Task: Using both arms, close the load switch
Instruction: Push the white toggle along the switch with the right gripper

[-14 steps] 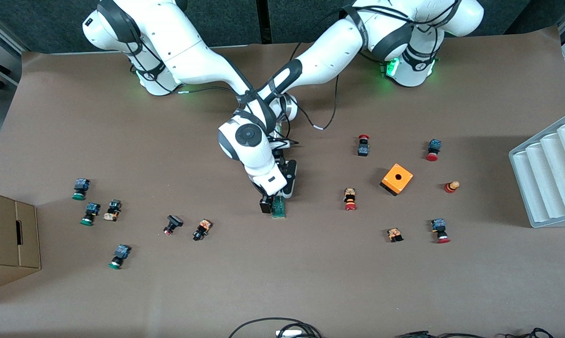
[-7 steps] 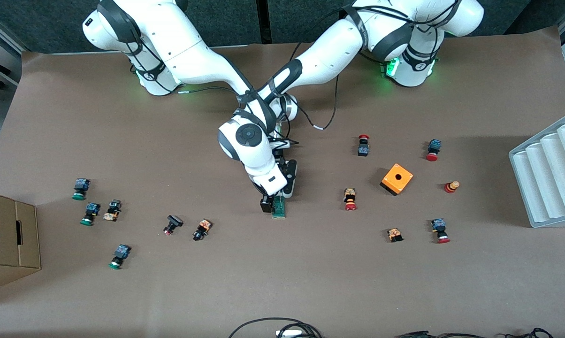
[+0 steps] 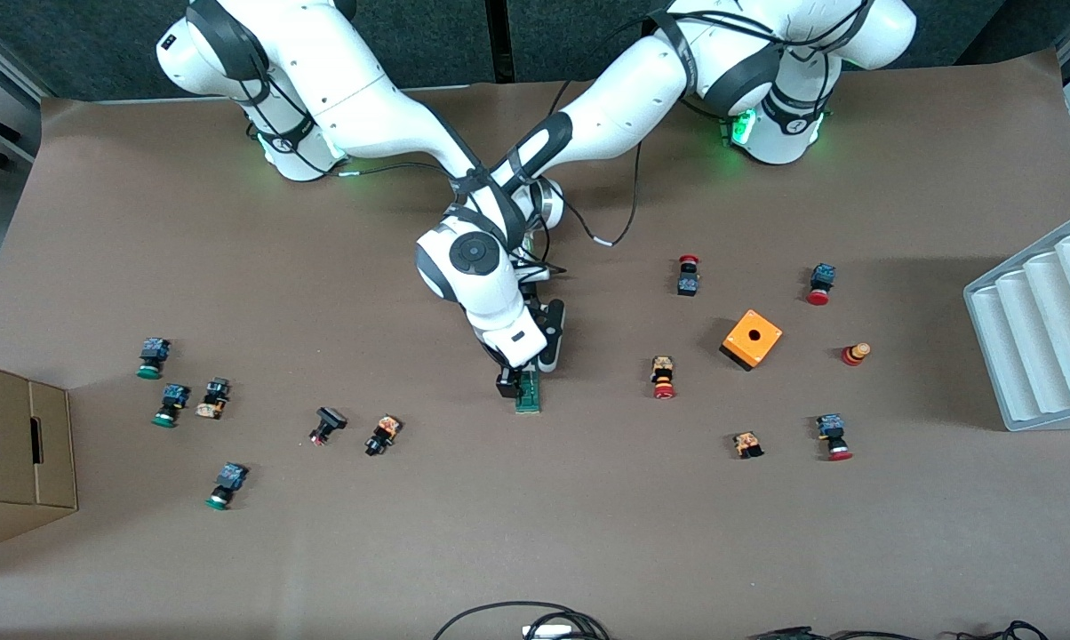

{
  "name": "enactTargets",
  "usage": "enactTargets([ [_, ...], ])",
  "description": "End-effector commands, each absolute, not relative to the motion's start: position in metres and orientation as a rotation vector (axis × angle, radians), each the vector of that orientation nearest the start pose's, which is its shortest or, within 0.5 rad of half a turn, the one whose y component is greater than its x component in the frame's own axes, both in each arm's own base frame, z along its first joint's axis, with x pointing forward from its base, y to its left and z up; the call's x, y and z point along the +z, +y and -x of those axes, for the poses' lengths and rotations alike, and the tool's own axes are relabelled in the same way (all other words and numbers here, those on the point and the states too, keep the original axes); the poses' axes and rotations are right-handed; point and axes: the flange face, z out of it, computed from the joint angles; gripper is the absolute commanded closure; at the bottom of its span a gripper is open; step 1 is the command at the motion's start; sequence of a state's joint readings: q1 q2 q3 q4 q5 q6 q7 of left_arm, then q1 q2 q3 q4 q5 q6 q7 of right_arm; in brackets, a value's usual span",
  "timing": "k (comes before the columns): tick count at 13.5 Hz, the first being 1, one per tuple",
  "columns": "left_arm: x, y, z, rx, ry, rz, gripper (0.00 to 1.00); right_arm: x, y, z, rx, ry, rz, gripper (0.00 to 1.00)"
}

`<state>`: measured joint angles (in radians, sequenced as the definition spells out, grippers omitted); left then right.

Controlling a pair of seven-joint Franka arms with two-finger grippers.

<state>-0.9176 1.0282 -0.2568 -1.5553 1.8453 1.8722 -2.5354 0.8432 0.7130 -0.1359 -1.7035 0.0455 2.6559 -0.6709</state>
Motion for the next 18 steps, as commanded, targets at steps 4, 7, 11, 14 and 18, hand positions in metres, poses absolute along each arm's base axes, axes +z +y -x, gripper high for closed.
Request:
enactTargets([
  [4, 0.047, -0.573, -0.342, -1.825, -0.183, 2.481, 0.57, 0.21, 0.463, -0.535, -0.464, -2.004, 2.451, 0.27],
  [7, 0.047, -0.573, -0.342, -1.825, -0.183, 2.481, 0.57, 0.212, 0.462, -0.537, -0.469, -2.005, 2.451, 0.27],
  [11, 0.047, -0.573, -0.342, -1.825, -0.183, 2.481, 0.57, 0.217, 0.463, -0.54, -0.476, -2.005, 2.45, 0.27],
  [14, 0.047, -0.573, -0.342, -1.825, -0.183, 2.481, 0.57, 0.218, 0.462, -0.541, -0.478, -2.005, 2.451, 0.27],
  [18, 0.047, -0.573, -0.342, -1.825, -0.183, 2.481, 0.57, 0.22, 0.462, -0.541, -0.479, -2.004, 2.454, 0.27],
])
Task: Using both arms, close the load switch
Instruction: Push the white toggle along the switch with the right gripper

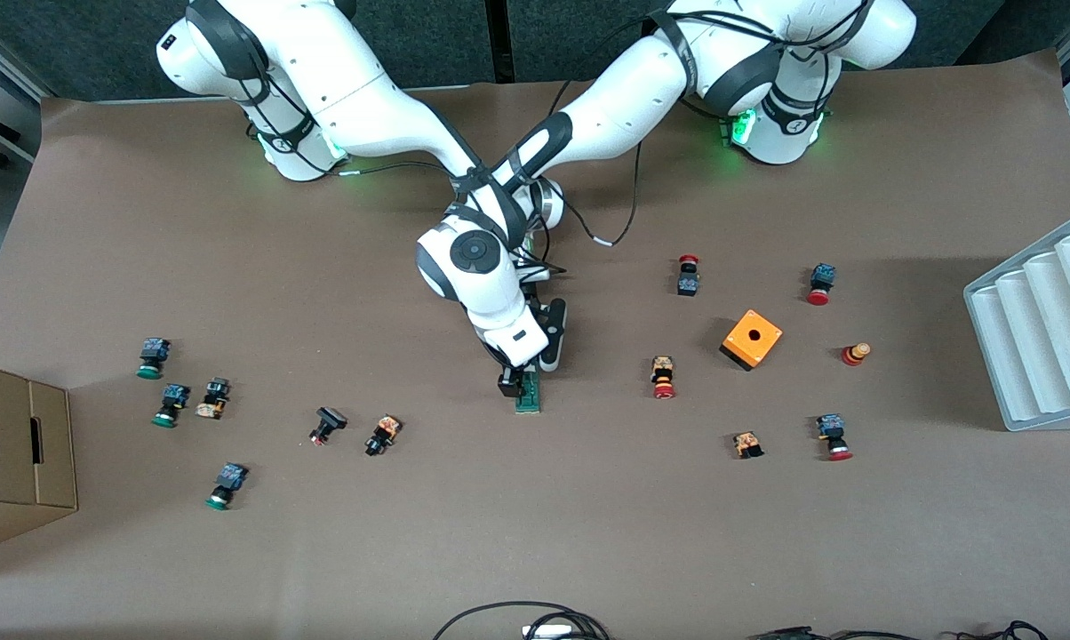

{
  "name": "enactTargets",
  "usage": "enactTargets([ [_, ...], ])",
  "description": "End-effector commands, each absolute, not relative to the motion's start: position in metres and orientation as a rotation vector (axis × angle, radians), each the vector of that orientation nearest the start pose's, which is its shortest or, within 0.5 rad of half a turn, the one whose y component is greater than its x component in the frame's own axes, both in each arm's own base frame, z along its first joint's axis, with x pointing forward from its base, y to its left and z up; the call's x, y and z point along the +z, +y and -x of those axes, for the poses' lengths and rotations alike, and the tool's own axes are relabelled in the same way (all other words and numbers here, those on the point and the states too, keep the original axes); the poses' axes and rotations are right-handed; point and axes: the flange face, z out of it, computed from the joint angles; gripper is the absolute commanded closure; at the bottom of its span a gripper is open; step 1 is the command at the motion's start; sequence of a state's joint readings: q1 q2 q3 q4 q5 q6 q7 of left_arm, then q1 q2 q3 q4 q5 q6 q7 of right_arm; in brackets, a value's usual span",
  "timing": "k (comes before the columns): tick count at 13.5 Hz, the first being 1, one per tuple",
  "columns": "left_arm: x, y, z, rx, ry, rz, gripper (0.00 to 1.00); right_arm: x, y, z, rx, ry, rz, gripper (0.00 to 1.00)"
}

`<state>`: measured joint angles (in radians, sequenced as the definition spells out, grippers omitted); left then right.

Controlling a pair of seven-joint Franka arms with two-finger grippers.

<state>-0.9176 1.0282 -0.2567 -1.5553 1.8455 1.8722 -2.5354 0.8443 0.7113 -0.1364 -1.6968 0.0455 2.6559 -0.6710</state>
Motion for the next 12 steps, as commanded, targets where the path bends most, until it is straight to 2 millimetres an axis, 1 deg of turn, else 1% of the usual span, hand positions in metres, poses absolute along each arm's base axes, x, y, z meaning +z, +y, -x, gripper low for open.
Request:
enactTargets([
  [1, 0.0471, -0.5725, -0.342, -1.825, -0.183, 2.481, 0.57, 0.2196, 0.4618, -0.5414, -0.479, -2.0, 2.456, 0.27],
  [5, 0.0465, -0.5721, -0.3416, -1.823, -0.182, 2.481, 0.57, 0.2245, 0.4628, -0.5447, -0.496, -1.995, 2.457, 0.27],
  [12, 0.0471, -0.5725, -0.342, -1.824, -0.181, 2.48, 0.57, 0.2263, 0.4604, -0.5483, -0.501, -1.987, 2.463, 0.27],
])
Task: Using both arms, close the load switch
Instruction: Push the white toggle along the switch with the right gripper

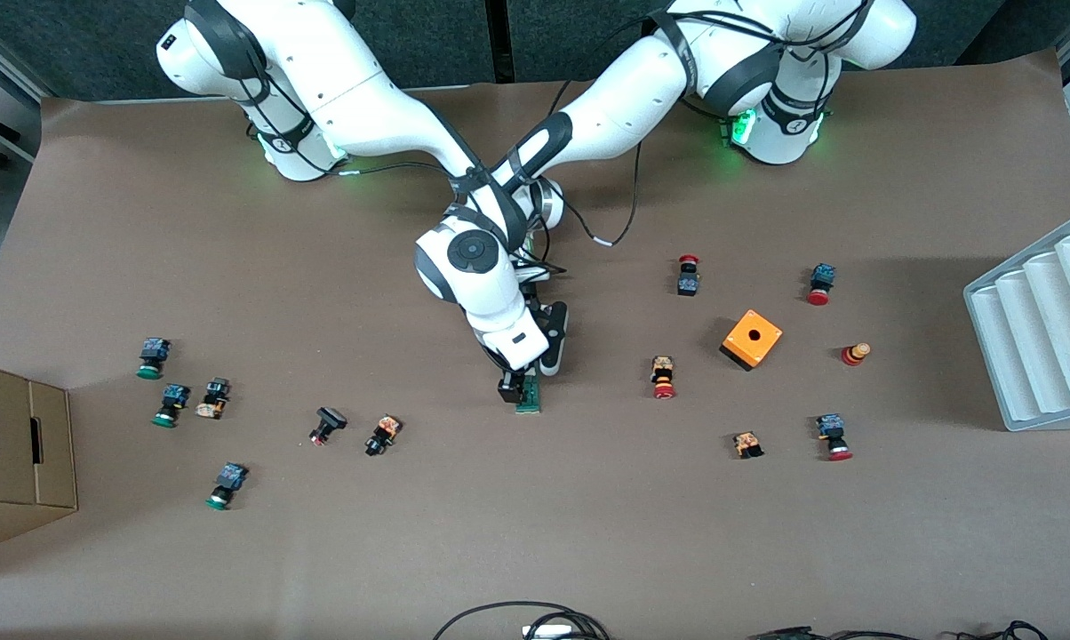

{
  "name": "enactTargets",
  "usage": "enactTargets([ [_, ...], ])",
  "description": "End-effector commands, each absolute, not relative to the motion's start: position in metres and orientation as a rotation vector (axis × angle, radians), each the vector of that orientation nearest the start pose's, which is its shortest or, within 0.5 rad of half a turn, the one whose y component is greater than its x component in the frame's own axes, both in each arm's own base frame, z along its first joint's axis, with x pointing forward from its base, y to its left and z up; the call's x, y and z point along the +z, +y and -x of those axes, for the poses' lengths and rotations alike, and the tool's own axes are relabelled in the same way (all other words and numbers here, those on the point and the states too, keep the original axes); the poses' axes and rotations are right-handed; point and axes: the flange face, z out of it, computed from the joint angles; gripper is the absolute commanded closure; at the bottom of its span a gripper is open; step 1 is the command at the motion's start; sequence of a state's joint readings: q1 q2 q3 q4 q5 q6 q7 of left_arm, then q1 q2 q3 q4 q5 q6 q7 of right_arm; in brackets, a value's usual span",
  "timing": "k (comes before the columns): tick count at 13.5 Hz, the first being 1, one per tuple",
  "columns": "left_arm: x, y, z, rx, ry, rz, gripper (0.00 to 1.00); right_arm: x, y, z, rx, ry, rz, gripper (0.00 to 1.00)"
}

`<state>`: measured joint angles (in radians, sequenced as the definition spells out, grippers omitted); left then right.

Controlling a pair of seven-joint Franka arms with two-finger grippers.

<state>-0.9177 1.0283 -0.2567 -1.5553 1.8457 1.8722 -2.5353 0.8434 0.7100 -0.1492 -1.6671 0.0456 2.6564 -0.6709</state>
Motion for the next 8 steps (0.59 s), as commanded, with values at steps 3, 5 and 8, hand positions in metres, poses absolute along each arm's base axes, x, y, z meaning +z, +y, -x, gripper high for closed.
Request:
enactTargets([
  [3, 0.0471, -0.5725, -0.342, -1.825, -0.183, 2.481, 0.57, 0.2289, 0.4625, -0.5489, -0.51, -1.987, 2.459, 0.27],
  [5, 0.0466, -0.5721, -0.3416, -1.823, -0.182, 2.481, 0.57, 0.2289, 0.4625, -0.5489, -0.51, -1.985, 2.461, 0.27],
  [8, 0.0466, -0.5721, -0.3416, -1.823, -0.182, 2.481, 0.57, 0.2324, 0.4617, -0.5524, -0.522, -1.979, 2.463, 0.27],
])
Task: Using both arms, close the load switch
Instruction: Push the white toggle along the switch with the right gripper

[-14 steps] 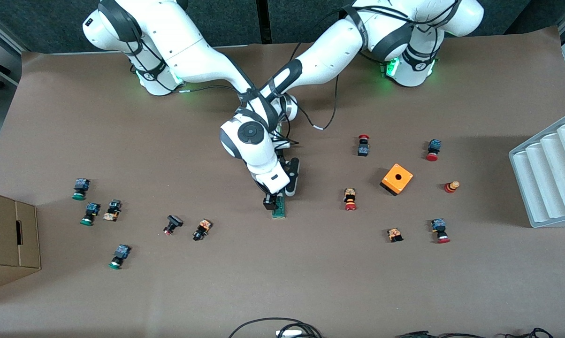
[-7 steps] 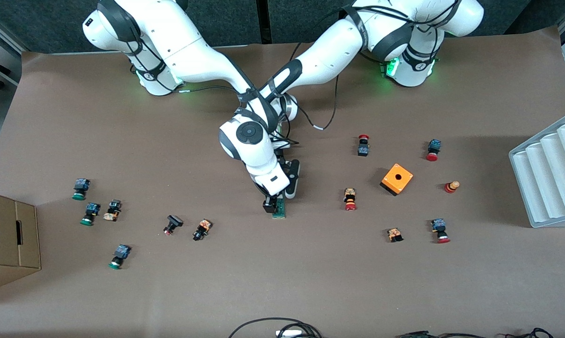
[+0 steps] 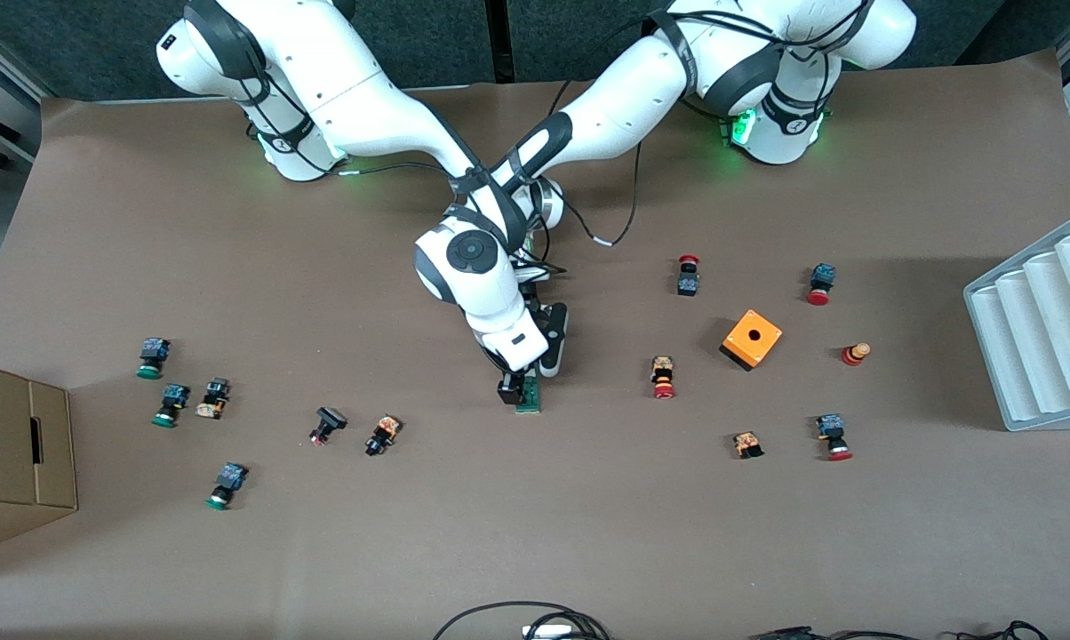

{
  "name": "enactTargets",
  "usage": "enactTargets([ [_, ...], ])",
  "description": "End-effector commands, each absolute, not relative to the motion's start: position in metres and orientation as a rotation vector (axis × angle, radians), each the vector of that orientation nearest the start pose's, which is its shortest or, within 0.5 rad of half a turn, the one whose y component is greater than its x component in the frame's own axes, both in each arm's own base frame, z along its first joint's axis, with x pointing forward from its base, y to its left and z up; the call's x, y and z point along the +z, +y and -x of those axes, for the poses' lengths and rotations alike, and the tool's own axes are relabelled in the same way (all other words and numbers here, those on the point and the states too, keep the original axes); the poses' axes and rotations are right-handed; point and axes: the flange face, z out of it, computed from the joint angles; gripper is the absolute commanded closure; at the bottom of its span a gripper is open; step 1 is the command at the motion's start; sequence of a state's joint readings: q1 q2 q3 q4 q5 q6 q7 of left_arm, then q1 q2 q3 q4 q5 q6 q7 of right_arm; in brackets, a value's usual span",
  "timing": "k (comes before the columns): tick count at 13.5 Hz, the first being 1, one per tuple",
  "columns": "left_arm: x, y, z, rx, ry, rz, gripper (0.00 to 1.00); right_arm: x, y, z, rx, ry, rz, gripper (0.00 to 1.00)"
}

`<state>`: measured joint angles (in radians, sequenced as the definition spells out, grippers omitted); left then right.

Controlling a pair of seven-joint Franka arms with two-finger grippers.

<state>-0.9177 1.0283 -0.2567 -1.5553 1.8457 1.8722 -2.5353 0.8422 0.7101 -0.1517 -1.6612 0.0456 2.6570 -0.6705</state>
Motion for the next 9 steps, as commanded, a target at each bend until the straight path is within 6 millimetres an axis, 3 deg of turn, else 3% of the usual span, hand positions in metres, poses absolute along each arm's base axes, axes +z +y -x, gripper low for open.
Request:
enactTargets([
  [1, 0.047, -0.573, -0.342, -1.825, -0.183, 2.481, 0.57, 0.232, 0.462, -0.552, -0.522, -1.979, 2.463, 0.27],
  [9, 0.047, -0.572, -0.342, -1.823, -0.18, 2.48, 0.57, 0.24, 0.456, -0.564, -0.539, -1.962, 2.477, 0.27],
])
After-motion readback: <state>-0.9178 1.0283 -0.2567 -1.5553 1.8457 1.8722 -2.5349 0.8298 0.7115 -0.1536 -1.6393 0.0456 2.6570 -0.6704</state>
